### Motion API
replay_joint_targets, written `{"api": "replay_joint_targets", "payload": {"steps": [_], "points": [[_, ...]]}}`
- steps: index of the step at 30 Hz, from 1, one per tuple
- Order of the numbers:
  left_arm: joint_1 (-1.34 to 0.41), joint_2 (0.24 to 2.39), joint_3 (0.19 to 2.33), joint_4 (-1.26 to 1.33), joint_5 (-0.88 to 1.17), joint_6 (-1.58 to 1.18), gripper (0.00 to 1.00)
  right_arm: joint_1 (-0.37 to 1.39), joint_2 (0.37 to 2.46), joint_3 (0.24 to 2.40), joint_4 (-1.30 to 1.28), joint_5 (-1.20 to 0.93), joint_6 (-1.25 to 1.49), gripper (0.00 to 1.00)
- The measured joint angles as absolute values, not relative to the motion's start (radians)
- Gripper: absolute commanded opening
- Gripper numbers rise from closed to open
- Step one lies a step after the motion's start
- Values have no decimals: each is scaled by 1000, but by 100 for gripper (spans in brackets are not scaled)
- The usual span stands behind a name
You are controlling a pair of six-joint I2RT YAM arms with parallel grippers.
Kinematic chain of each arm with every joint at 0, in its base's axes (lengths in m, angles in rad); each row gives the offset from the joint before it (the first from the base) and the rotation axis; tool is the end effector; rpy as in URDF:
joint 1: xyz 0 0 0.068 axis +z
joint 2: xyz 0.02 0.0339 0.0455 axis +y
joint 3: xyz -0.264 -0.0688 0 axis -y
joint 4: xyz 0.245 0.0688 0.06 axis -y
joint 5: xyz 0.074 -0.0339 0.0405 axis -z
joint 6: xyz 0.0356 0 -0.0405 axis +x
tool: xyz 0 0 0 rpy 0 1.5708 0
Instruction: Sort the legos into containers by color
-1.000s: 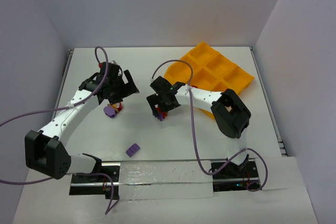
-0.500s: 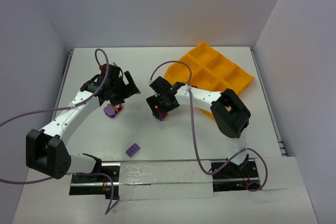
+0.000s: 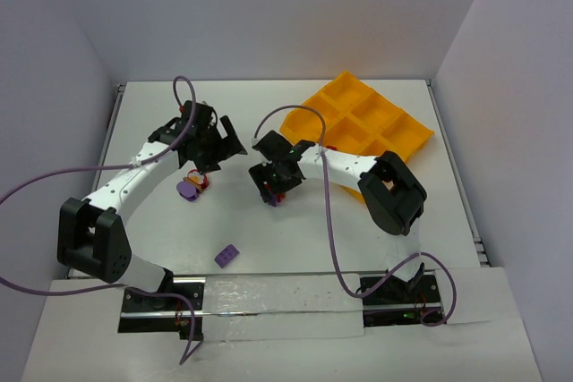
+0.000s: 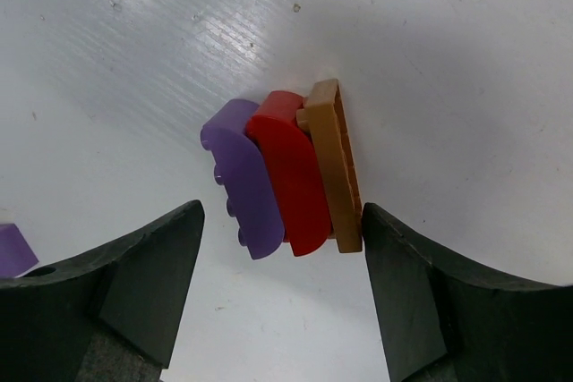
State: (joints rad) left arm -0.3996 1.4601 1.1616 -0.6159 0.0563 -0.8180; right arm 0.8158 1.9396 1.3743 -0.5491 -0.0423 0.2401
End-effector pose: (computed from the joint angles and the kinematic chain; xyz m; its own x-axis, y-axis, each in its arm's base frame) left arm 0.2843 -0.1223 0.2744 -0.8055 -0.4508 -0.3847 -0.2454 0.8446 -0.4758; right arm 0.2747 0.2942 0.1808 -0.7736 -0.4754 -0.4190 -0.5729 0.8073 0.1417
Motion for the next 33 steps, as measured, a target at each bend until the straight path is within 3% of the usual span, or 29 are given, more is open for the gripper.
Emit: {"api": "replay_joint_targets", "payload": {"steps": [5, 18, 20, 22, 24, 26, 30, 33], "points": [[-400, 1481, 1175, -602, 73, -808, 99, 816, 1940, 1374, -546, -52, 234, 61], [-389, 1447, 1000, -415, 165, -820, 95, 818, 1940, 1368, -528, -72, 241, 53], [-373, 1447, 944, -368, 204, -835, 94, 818, 1940, 1367, -523, -83, 245, 54], [-353, 1446, 886, -321, 246, -854, 94, 818, 1940, 1367, -520, -92, 253, 62], [-339, 1446, 838, -283, 279, -875, 94, 818, 1940, 1367, -516, -96, 266, 79], [-333, 1447, 809, -263, 303, -890, 94, 818, 1940, 1367, -515, -100, 274, 88], [-331, 1449, 800, -244, 319, -904, 95, 817, 1940, 1367, -516, -100, 276, 87], [-330, 1449, 801, -237, 319, -906, 95, 815, 1940, 1367, -517, -95, 276, 78]]}}
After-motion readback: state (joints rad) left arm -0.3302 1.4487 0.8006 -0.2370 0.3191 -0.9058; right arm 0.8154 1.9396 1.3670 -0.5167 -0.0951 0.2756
